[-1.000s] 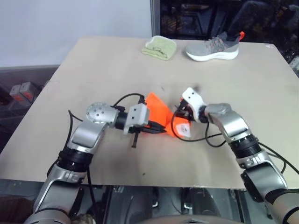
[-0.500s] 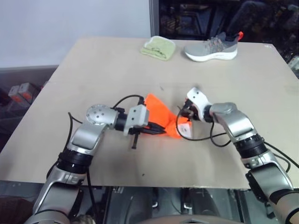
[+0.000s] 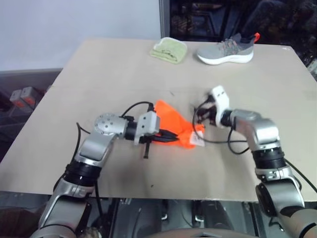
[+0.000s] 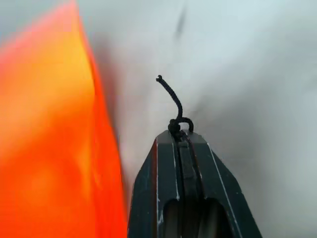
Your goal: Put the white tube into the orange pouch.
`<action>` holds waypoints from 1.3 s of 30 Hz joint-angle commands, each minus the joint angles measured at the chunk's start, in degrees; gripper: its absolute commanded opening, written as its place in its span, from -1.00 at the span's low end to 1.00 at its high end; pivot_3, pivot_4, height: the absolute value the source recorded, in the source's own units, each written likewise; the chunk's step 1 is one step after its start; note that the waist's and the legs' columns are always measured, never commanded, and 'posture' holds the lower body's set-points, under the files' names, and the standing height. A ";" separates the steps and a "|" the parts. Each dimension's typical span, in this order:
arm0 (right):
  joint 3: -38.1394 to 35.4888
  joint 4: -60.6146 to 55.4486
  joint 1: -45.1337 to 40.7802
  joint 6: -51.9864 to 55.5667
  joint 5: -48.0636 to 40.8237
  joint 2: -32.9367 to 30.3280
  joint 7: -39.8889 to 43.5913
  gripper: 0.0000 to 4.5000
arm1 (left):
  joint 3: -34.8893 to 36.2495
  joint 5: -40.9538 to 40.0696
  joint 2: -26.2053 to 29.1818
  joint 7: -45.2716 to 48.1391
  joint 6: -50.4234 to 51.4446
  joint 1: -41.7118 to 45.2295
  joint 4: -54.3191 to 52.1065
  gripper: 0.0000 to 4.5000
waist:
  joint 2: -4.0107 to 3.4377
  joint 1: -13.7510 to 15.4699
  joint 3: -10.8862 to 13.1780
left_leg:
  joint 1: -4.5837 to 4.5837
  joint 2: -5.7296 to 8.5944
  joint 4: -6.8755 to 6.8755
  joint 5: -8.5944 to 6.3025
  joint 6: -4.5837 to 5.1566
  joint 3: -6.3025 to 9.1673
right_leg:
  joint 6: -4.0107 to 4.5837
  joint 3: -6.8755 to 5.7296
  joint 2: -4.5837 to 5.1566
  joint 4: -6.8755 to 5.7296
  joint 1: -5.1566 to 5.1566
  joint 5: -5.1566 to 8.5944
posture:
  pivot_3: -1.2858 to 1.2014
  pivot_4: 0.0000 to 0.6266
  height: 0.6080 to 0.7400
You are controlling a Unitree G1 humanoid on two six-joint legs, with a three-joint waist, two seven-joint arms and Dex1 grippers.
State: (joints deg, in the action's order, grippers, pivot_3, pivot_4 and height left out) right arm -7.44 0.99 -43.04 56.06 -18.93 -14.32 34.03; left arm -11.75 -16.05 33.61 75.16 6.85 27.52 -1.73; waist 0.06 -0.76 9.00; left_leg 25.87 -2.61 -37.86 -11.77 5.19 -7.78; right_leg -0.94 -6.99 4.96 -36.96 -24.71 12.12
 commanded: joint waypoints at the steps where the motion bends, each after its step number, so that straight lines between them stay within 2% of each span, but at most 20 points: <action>1: -12.16 -7.42 -8.01 6.98 -10.90 2.94 -5.76 -0.98 | 2.78 -4.37 -2.00 -4.00 4.93 0.43 -3.51 -1.00 | -0.01 -0.02 0.01 | -0.02 0.00 0.05 0.00 0.00 -0.01 | 0.00 0.01 0.00 0.00 -0.01 0.00 | 0.03 -0.52 1.00; 3: -15.01 -8.48 -10.30 9.01 -13.86 4.06 -8.30 -0.98 | 4.31 -8.24 -2.68 -5.44 10.51 1.35 -4.33 -1.00 | 0.00 -0.02 0.00 | -0.06 -0.02 0.13 0.00 -0.01 0.01 | 0.00 -0.01 -0.02 0.01 0.00 0.00 | 0.03 -0.52 1.00; 4: -16.16 -8.79 -11.49 9.57 -15.17 4.65 -9.65 -1.00 | 5.42 -10.78 -2.86 -6.12 13.57 1.77 -5.19 -0.75 | 0.01 -0.05 -0.01 | -0.08 -0.02 0.18 0.00 -0.01 0.01 | 0.00 0.00 -0.02 0.01 0.00 0.00 | 0.03 -0.52 1.00; 6: -17.44 -9.10 -13.41 10.07 -17.17 5.27 -11.96 -1.00 | 7.40 -14.05 -3.38 -8.24 17.79 2.34 -6.67 -0.43 | 0.01 0.01 -0.01 | -0.09 -0.01 0.21 0.01 -0.01 0.01 | 0.00 0.00 -0.02 0.01 0.00 0.01 | 0.03 -0.52 1.00; 7: -17.74 -9.12 -14.16 10.12 -17.93 5.44 -12.85 -1.00 | 8.50 -15.25 -3.83 -9.90 19.45 2.60 -7.21 -0.16 | 0.00 0.01 0.00 | -0.09 0.02 0.22 0.01 -0.01 0.01 | 0.00 0.00 -0.01 0.01 0.00 0.01 | 0.03 -0.52 1.00; 9: -18.44 -8.87 -15.78 10.02 -19.64 5.89 -14.75 -1.00 | 11.42 -19.12 -4.56 -13.44 24.35 3.51 -8.22 0.22 | -0.01 -0.04 0.01 | -0.07 0.13 0.22 0.01 0.00 0.00 | -0.01 0.04 0.04 0.02 0.00 0.00 | 0.03 -0.52 1.00; 13: -19.83 -7.60 -20.35 9.60 -22.90 6.34 -18.26 -1.00 | 20.62 -34.75 -6.08 -21.46 37.80 8.87 -8.04 0.22 | 0.00 -0.06 0.03 | -0.07 0.17 0.22 0.02 0.00 0.01 | -0.02 0.07 0.04 0.01 0.00 0.00 | 0.03 -0.52 1.00; 16: -21.26 -5.17 -25.38 8.83 -25.18 5.89 -20.80 -1.00 | 25.70 -39.73 -8.02 -29.14 41.34 14.69 -4.85 0.22 | 0.02 -0.02 0.05 | -0.06 0.18 0.22 0.04 -0.03 0.08 | -0.03 0.05 0.03 -0.01 0.01 0.00 | 0.03 -0.52 1.00; 19: -20.61 -3.28 -29.30 7.94 -26.12 4.80 -21.69 -1.00 | 25.41 -36.21 -10.63 -36.68 39.52 20.70 -2.39 0.22 | 0.03 0.02 0.04 | -0.10 0.27 0.27 0.04 -0.02 0.06 | -0.03 0.07 0.04 0.00 0.04 0.00 | 0.03 -0.52 1.00; 21: -19.41 -1.91 -31.20 7.01 -25.93 3.53 -21.32 -1.00 | 26.12 -38.47 -12.26 -39.54 41.72 25.04 -0.28 0.22 | 0.05 0.09 0.05 | -0.08 0.33 0.30 0.04 -0.02 0.06 | -0.05 0.06 0.06 0.02 0.06 -0.02 | 0.03 -0.52 1.00; 22: -19.39 -0.57 -32.20 6.35 -25.78 2.64 -21.22 -1.00 | 22.77 -36.96 -9.92 -35.73 42.62 23.43 -2.06 0.22 | 0.06 -0.01 0.05 | -0.07 0.33 0.32 0.04 -0.02 0.06 | -0.06 0.07 0.05 0.06 0.05 -0.02 | 0.03 -0.52 1.00; 24: -19.99 2.24 -34.14 5.15 -25.93 1.31 -21.38 -1.00 | 13.03 -27.55 -3.18 -26.67 36.99 16.11 -6.45 0.22 | 0.03 -0.57 0.04 | -0.14 0.34 0.39 0.04 -0.02 -0.05 | -0.06 0.16 0.05 0.08 0.03 -0.03 | 0.03 -0.52 1.00; 25: -20.05 3.10 -34.69 4.67 -26.14 0.80 -21.35 -1.00 | 10.75 -25.42 -1.40 -24.78 35.89 13.14 -6.89 0.22 | -0.03 -0.89 0.00 | -0.26 0.36 0.51 0.04 -0.02 -0.20 | -0.06 0.27 0.04 0.06 0.03 -0.03 | 0.03 -0.52 1.00; 27: -20.05 4.31 -35.32 3.82 -26.69 0.04 -21.34 -1.00 | 7.60 -20.45 0.45 -24.02 32.11 10.32 -4.67 0.22 | -0.02 -1.07 0.02 | -0.39 0.37 0.71 0.04 -0.04 -0.33 | -0.07 0.36 0.05 0.07 0.02 -0.02 | 0.03 -0.52 1.00; 29: -20.39 5.09 -35.90 3.47 -27.61 -0.22 -21.76 -1.00 | 8.68 -20.79 -0.78 -24.39 32.09 10.16 -3.01 0.22 | 0.05 -1.01 0.10 | -0.20 0.28 0.71 0.10 -0.13 -0.28 | -0.06 0.28 -0.02 0.06 -0.15 -0.02 | 0.03 -0.52 1.00; 30: -20.28 5.20 -36.02 3.30 -27.83 -0.43 -21.80 -1.00 | 8.65 -19.97 -1.07 -24.10 30.98 10.19 -2.52 0.46 | 0.07 -0.95 0.13 | -0.08 0.26 0.70 0.13 -0.17 -0.24 | -0.05 0.26 -0.02 0.04 -0.25 -0.02 | 0.03 -0.52 1.00; 33: -20.02 5.23 -36.15 3.02 -28.60 -0.91 -22.05 -1.00 | 8.65 -17.49 -1.28 -24.23 28.62 9.37 -1.69 0.98 | 0.06 -0.91 0.13 | -0.03 0.27 0.69 0.14 -0.18 -0.20 | -0.05 0.24 0.04 0.03 -0.28 -0.02 | 0.03 -0.52 1.00; 36: -19.82 5.26 -36.24 2.95 -29.18 -1.35 -22.25 -1.00 | 10.73 -16.79 -2.48 -26.05 26.21 7.99 -1.69 0.98 | 0.07 -0.96 0.13 | -0.09 0.29 0.69 0.14 -0.18 -0.21 | -0.06 0.27 0.05 0.06 -0.23 -0.03 | 0.03 -0.52 1.00; 39: -19.68 5.18 -36.66 2.93 -29.75 -1.90 -22.55 -1.00 | 15.10 -20.18 -5.03 -27.98 26.67 8.71 -2.21 0.98 | 0.07 -0.89 0.13 | -0.08 0.28 0.69 0.14 -0.18 -0.19 | -0.06 0.26 0.06 0.06 -0.23 -0.03 | 0.03 -0.52 1.00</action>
State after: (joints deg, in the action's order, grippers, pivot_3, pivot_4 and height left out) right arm -26.75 7.99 -76.85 60.51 -46.91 -15.08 11.71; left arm -0.47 -33.36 29.66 48.58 34.29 34.99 -2.57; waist 0.12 -1.64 9.13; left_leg 25.79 -2.32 -37.17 -11.63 5.01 -7.96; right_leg -0.99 -6.75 5.02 -36.91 -24.94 12.10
